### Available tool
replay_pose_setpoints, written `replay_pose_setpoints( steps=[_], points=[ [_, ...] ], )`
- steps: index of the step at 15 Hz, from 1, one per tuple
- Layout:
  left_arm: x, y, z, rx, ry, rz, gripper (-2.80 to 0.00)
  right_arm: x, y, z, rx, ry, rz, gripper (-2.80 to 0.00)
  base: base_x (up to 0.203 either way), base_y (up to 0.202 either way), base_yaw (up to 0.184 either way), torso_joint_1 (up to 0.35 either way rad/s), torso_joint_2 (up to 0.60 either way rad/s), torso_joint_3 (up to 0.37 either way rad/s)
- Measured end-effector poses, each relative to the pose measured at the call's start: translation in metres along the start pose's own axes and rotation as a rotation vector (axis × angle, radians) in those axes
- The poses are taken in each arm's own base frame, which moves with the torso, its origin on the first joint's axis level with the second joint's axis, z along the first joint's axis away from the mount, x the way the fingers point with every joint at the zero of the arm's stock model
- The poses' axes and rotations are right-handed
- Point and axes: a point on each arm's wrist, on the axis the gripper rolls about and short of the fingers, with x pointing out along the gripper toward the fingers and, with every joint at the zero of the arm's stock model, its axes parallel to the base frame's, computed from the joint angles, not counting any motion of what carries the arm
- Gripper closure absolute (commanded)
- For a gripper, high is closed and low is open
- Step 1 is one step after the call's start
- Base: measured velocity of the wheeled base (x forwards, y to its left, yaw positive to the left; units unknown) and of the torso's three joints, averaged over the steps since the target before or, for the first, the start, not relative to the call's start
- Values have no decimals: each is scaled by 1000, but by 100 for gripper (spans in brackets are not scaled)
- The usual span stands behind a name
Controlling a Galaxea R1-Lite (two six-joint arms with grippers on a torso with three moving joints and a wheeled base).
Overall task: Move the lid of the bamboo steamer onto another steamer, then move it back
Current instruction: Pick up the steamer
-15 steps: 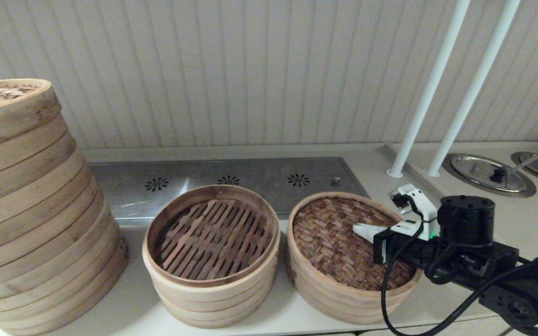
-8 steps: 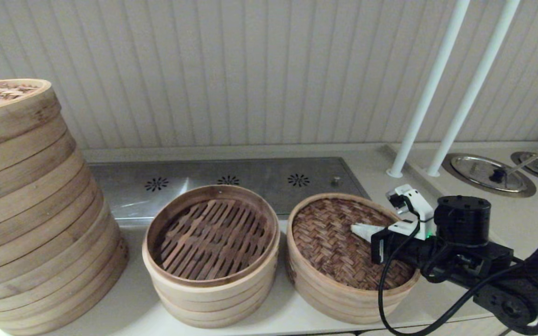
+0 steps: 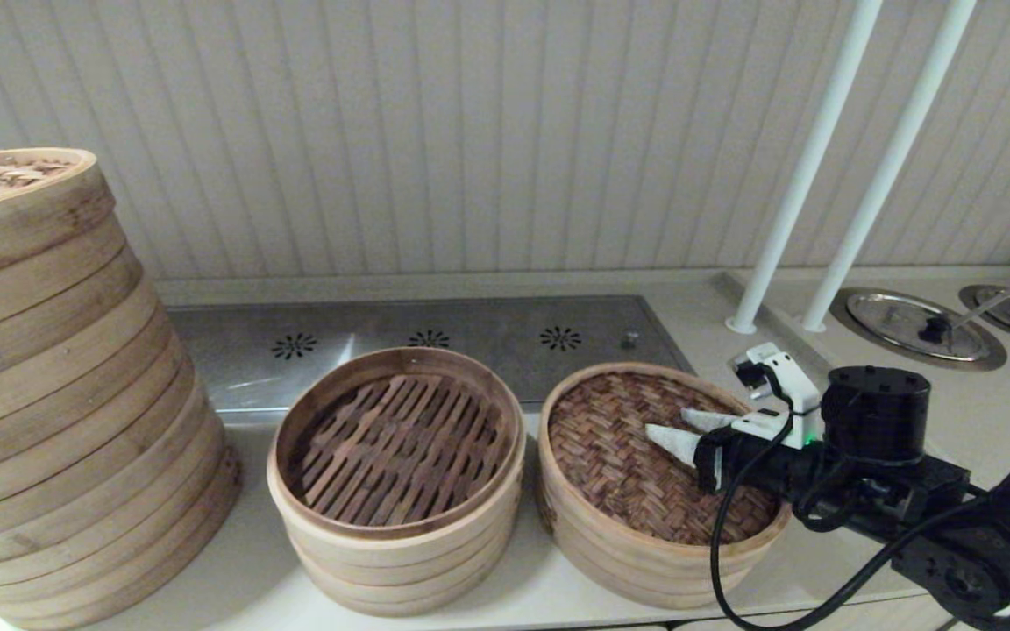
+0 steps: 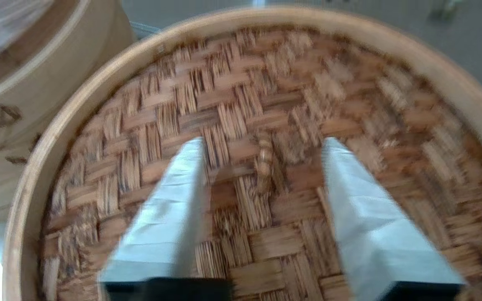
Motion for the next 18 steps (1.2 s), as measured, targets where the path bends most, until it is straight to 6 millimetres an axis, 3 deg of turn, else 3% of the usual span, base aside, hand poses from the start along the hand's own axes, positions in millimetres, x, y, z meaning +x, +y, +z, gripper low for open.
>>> replay_pose_setpoints(
  steps=[6,7,11,14,16,18],
  points=[
    [0,0,0,-1,0,0,0,-19,5,22,21,-76,-1,-280,0,0,0,0,0,0],
    [0,0,0,0,0,0,0,-25,7,30,20,-93,-2,0,0,0,0,0,0,0],
    [0,0,0,0,0,0,0,-66,16,67,13,-149,-11,0,0,0,0,0,0,0],
    [0,0,0,0,0,0,0,-116,29,89,8,-209,-67,0,0,0,0,0,0,0],
    [0,0,0,0,0,0,0,-154,38,95,18,-217,-168,0,0,0,0,0,0,0],
    [0,0,0,1,0,0,0,-189,44,86,45,-154,-335,0,0,0,0,0,0,0]
  ],
)
